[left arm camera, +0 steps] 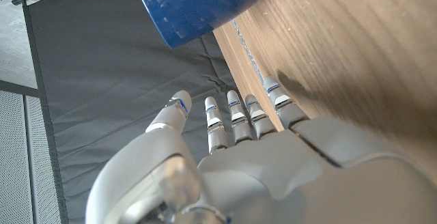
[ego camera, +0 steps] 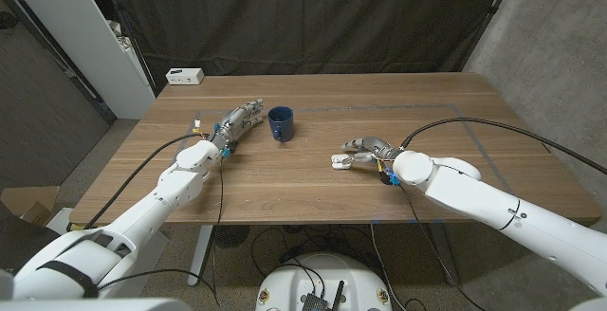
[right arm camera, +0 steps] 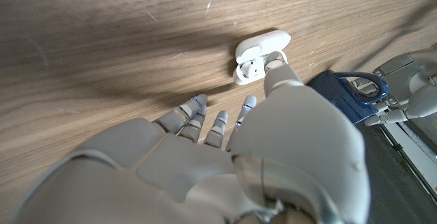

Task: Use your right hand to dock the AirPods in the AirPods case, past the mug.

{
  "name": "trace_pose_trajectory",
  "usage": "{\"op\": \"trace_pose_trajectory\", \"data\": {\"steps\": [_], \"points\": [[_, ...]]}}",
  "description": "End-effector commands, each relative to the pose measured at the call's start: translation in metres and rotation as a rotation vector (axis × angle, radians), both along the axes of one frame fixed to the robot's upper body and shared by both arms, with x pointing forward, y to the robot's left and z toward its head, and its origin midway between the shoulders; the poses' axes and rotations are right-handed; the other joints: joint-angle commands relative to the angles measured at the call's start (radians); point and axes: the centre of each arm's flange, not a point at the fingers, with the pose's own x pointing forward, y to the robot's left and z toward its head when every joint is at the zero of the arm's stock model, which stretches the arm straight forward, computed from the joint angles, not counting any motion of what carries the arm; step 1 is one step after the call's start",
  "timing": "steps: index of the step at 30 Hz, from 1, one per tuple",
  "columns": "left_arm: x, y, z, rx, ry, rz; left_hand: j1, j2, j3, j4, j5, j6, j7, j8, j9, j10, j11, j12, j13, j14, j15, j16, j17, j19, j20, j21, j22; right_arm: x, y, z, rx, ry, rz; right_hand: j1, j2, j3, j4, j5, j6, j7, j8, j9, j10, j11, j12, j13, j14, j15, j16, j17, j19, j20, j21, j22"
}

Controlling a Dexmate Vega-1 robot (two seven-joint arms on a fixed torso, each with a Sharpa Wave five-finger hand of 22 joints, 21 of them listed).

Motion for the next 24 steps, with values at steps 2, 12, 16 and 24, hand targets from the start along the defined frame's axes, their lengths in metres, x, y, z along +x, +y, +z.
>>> {"op": "trace_pose_trajectory", "data": {"steps": [2,12,16,24], "points": [[-0.002,-0.002,-0.001,0.004,0.001,0.005,-0.009,-0.002,-0.004,-0.002,0.006,0.008,-0.006,0.001,0.001,0.001,0.000,0.006,0.001,-0.004,0.002,0.002,0.004,0.003,0.005,-0.003,0.002,-0.001,-0.002,-0.005,-0.040,0.038,0.009,0.007,-0.022,0.003,-0.013,0.006,0.000,-0.007,0.012,0.004,-0.007,-0.004,0.003,0.002,-0.006,-0.059,-0.003,-0.003,-0.033,0.036,0.003,0.003],[-0.005,-0.006,-0.001,0.008,0.003,0.008,-0.009,-0.002,-0.004,-0.001,0.006,0.008,-0.006,0.001,0.001,0.000,0.000,0.006,0.001,-0.004,0.000,0.002,0.004,0.003,0.005,-0.004,0.002,-0.001,-0.004,-0.020,-0.036,-0.020,-0.014,0.044,-0.031,0.019,-0.023,0.023,0.029,-0.011,0.030,0.010,0.024,-0.033,0.021,0.002,0.031,-0.084,0.007,-0.012,-0.002,0.008,0.017,0.003],[-0.007,-0.008,0.000,0.013,0.002,0.009,-0.010,-0.002,-0.004,-0.001,0.006,0.008,-0.007,0.001,0.001,0.001,0.000,0.006,0.001,-0.004,0.000,0.002,0.004,0.003,0.005,-0.004,0.002,-0.001,-0.005,-0.023,-0.036,-0.024,-0.016,0.047,-0.032,0.021,-0.023,0.025,0.032,-0.011,0.031,0.011,0.021,-0.029,0.021,0.002,0.030,-0.084,0.006,-0.013,-0.002,0.007,0.016,0.003],[-0.012,-0.012,-0.001,0.016,-0.001,0.013,-0.010,-0.001,-0.003,-0.001,0.006,0.009,-0.006,0.001,0.001,0.000,0.000,0.006,0.001,-0.003,0.001,0.002,0.004,0.003,0.004,-0.004,0.002,0.000,-0.007,-0.031,-0.033,-0.031,-0.022,0.053,-0.035,0.023,-0.023,0.029,0.029,-0.011,0.030,0.011,0.018,-0.031,0.020,0.002,0.029,-0.086,0.005,-0.014,-0.002,0.006,0.016,0.003]]}}
